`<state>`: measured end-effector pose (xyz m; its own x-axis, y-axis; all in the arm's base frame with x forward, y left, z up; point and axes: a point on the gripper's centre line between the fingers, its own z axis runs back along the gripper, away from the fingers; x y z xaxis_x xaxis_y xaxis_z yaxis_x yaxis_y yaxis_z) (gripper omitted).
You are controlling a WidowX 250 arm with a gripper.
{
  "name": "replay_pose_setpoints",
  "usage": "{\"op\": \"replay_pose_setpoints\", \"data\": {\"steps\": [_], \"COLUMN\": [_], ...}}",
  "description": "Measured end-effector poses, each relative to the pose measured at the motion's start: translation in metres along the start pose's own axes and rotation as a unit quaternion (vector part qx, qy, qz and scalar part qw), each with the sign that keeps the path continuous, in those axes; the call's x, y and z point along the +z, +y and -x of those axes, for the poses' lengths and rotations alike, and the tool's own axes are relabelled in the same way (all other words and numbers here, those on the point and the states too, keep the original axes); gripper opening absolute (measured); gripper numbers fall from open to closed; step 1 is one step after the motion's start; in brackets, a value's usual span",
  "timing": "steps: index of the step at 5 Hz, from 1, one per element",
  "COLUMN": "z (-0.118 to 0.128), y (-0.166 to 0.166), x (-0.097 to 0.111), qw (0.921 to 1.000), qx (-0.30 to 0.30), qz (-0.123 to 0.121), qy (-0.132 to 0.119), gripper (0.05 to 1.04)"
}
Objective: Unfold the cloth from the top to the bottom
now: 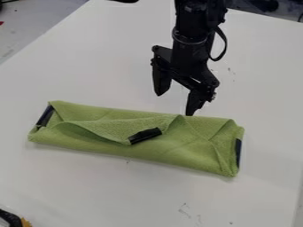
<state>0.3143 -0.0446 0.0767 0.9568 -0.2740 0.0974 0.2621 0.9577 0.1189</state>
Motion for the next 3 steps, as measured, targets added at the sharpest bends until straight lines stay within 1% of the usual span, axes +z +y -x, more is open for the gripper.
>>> {"op": "replay_pose_setpoints", "data": {"steps": [1,3], "z": [0.004,0.021], "y": [-0.002,-0.002], "x": [-0.009,-0.025], "qw": [0.9999,0.999], "qx": [0.002,0.033], "qz": [0.003,0.013], "qy": [0.015,0.026], "gripper": [1.001,1.001]}}
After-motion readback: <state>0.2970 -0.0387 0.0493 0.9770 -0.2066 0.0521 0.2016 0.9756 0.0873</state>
